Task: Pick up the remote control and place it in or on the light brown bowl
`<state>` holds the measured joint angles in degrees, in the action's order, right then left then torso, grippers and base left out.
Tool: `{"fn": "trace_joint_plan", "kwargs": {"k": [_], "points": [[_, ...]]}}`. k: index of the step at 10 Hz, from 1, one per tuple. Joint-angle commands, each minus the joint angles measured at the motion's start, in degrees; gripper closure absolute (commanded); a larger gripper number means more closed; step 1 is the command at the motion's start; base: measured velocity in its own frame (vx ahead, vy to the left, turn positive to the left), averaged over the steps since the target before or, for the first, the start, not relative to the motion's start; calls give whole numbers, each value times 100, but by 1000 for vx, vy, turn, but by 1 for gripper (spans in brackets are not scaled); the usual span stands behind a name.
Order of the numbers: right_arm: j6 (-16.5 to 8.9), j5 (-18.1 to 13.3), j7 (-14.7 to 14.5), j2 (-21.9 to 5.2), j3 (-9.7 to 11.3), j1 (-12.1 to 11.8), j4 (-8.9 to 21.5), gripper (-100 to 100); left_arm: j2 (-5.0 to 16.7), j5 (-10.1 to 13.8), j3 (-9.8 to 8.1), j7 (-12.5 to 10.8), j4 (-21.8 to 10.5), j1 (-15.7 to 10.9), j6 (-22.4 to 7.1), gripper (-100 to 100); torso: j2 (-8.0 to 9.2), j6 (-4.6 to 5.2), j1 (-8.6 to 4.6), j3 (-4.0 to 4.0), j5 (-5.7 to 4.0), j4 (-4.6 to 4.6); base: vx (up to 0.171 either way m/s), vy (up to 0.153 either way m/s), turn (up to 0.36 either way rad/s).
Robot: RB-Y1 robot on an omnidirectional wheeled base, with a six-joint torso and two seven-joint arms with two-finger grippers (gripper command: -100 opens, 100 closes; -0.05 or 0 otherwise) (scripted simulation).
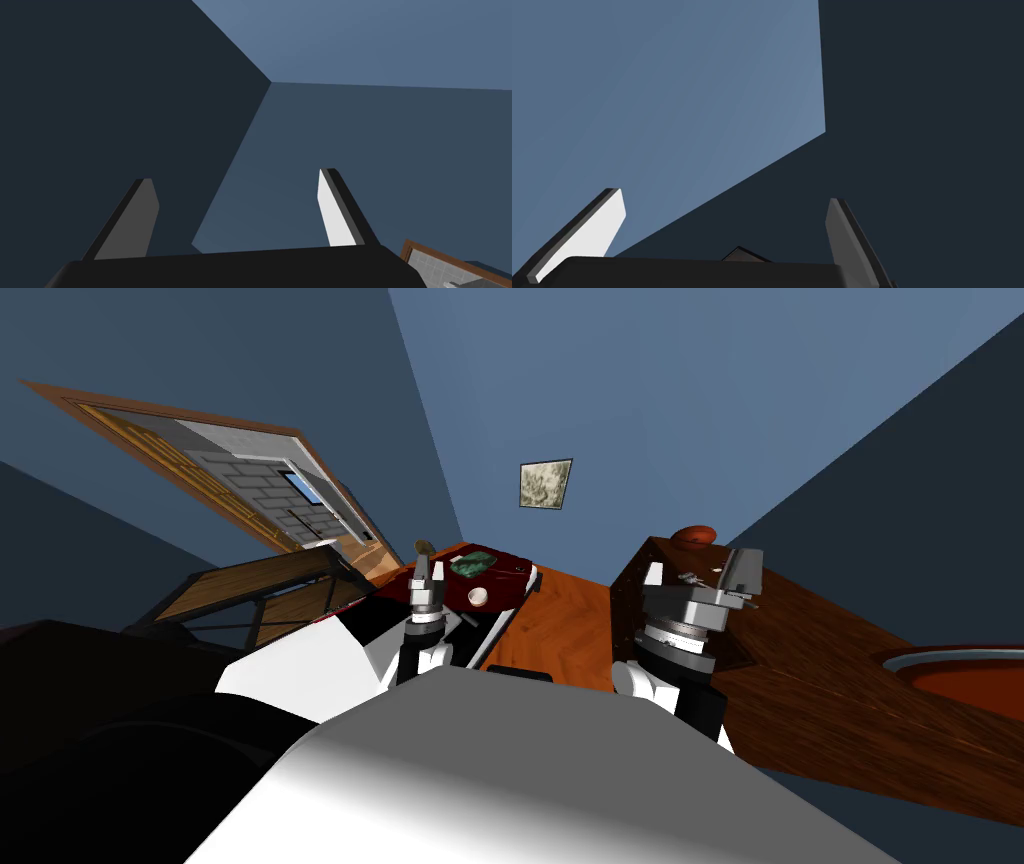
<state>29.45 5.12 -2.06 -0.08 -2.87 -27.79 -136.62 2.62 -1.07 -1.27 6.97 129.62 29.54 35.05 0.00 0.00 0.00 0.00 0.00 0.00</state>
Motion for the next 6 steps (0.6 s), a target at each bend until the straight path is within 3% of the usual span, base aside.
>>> {"fn": "trace_joint_plan", "kwargs": {"k": [1, 6], "points": [[0, 0, 0, 0, 0, 0, 0, 0, 211, 33, 57, -2, -186, 34, -139, -100, 0, 0, 0, 0, 0, 0, 40, 36, -77], [0, 0, 0, -1, -1, -1, 0, 0, 533, 129, 240, -12, -746, 140, -542, -100, -25, 0, 26, -14, 6, -6, 65, 63, -69]]}}
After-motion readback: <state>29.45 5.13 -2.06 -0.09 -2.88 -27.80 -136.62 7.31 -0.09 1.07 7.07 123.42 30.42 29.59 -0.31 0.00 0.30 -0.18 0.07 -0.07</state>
